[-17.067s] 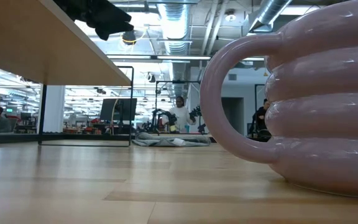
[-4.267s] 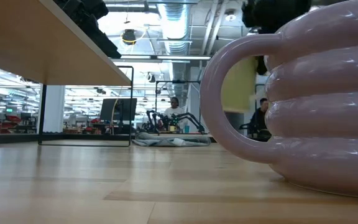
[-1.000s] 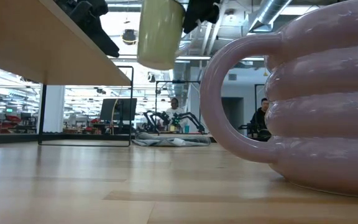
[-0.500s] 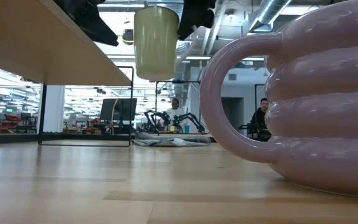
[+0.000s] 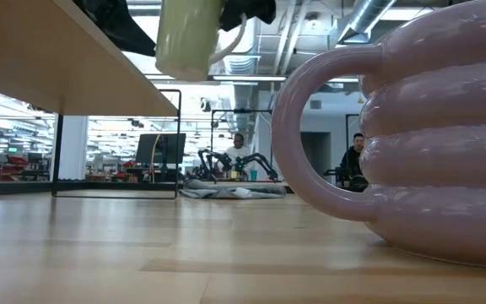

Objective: Stack small to large cups/mugs on shelf
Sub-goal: Put the yellow mug on the shelf

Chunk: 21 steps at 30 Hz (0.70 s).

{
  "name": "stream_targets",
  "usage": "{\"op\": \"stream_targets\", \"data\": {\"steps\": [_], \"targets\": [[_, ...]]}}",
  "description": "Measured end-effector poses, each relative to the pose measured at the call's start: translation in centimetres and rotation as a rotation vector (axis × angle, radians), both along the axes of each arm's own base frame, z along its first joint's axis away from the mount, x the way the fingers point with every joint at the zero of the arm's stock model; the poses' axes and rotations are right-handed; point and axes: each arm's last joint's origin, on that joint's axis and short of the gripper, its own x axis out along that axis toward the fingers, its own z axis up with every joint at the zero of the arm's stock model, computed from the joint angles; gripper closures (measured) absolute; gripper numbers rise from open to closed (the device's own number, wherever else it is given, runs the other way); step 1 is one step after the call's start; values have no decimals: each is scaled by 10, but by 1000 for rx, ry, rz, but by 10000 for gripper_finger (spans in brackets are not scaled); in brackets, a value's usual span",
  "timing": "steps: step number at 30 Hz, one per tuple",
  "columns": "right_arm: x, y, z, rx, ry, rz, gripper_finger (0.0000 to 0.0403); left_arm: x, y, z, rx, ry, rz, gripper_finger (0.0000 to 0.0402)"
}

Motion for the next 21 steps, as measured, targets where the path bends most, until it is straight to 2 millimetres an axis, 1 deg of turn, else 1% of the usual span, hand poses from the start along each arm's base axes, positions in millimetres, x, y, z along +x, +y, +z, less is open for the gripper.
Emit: {"op": "stream_targets", "data": {"steps": [6,10,12,14,16,19,21], "targets": [[13,1,-15,0,26,50,334,-1,0,4,23,-36,10,199],[17,1,-18,-10,50,56,334,-4,-1,7,36,-56,22,199],[22,-1,-13,-14,7,52,334,-7,-2,8,41,-56,32,199],[22,-3,-10,-25,18,54,334,-10,-3,11,59,-77,47,199],[27,-3,-5,-36,-20,68,334,-14,-4,14,69,-80,68,199],[33,-3,-2,-44,-27,88,334,-20,-6,22,90,-122,78,199],[38,-4,-2,-39,-38,107,334,-24,-8,24,93,-133,77,199]]}}
